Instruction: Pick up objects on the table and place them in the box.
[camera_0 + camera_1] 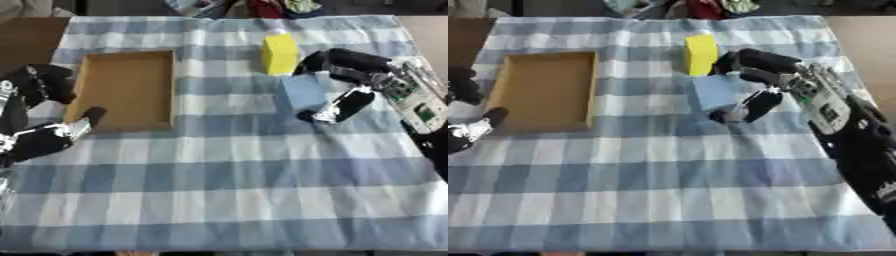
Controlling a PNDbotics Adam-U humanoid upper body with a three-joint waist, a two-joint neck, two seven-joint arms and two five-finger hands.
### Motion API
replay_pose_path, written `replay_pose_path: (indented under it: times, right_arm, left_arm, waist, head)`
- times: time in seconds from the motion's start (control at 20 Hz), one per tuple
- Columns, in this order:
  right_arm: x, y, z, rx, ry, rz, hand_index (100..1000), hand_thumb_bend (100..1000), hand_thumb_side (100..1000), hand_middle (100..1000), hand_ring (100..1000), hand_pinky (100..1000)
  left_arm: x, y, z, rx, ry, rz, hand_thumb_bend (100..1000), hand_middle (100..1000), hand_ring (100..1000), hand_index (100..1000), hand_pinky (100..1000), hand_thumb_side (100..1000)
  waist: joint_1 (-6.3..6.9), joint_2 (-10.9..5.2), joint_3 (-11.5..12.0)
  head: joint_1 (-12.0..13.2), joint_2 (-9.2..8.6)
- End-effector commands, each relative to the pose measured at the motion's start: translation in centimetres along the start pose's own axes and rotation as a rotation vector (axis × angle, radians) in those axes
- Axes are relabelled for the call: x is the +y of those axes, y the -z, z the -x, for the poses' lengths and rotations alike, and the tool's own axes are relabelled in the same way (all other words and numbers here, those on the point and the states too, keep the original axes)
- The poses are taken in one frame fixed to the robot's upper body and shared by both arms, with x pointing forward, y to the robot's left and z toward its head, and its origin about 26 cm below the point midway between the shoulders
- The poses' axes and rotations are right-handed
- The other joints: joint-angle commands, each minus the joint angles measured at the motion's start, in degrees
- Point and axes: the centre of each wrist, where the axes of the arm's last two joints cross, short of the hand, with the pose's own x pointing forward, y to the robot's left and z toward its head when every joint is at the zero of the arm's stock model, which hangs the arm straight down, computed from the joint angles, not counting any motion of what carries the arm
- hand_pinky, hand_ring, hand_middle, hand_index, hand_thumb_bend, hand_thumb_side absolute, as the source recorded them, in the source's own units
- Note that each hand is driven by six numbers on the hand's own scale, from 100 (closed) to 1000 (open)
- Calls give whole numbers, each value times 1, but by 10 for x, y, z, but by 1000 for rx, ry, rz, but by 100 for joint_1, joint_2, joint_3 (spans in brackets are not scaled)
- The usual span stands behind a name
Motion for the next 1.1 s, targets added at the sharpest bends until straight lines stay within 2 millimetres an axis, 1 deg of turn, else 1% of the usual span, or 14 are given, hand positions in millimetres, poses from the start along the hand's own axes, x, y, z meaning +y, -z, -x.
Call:
replay_pose_path:
  times: [0.05,0.15,0.25,0.35,0.4,0.45,0.8,1.1]
  right_arm:
    - [-31,1,-1,-8,-30,36,618,256,449,541,756,724]
    - [-40,8,-1,-17,-32,52,619,256,442,542,756,725]
    - [-44,12,-1,-23,-34,57,619,256,442,542,756,725]
    - [-51,24,-3,-39,-39,73,624,254,430,546,755,726]
    - [-53,29,-4,-43,-38,78,625,221,447,546,756,726]
    - [-54,33,-4,-45,-35,80,625,246,433,547,756,727]
    - [-52,62,-2,-45,-23,85,635,233,437,554,759,730]
    - [-45,77,0,-8,-27,88,649,229,460,563,763,734]
  left_arm:
    - [2,6,-9,-39,2,15,582,527,559,690,595,100]
    - [1,8,-12,-53,-4,21,582,527,559,690,596,100]
    - [1,10,-13,-59,-7,23,582,527,559,690,596,100]
    - [-1,15,-19,-89,-17,26,582,527,559,689,596,100]
    - [-1,17,-22,-103,-22,28,582,527,559,690,596,100]
    - [-2,20,-26,-119,-26,32,581,527,559,690,596,100]
    - [-6,34,-49,-214,-58,63,582,528,559,690,596,100]
    - [-10,42,-63,-275,-83,72,591,529,560,691,597,115]
  waist:
    - [-3,-143,54]
    - [-19,-157,131]
    - [-26,-159,167]
    - [-55,-155,327]
    - [-65,-151,391]
    - [-75,-147,459]
    - [-148,-94,860]
    - [-220,-7,1194]
  head:
    - [-58,32]
    - [-111,40]
    - [-138,42]
    - [-278,16]
    - [-329,5]
    - [-380,-5]
    - [-725,-99]
    - [-1031,-213]
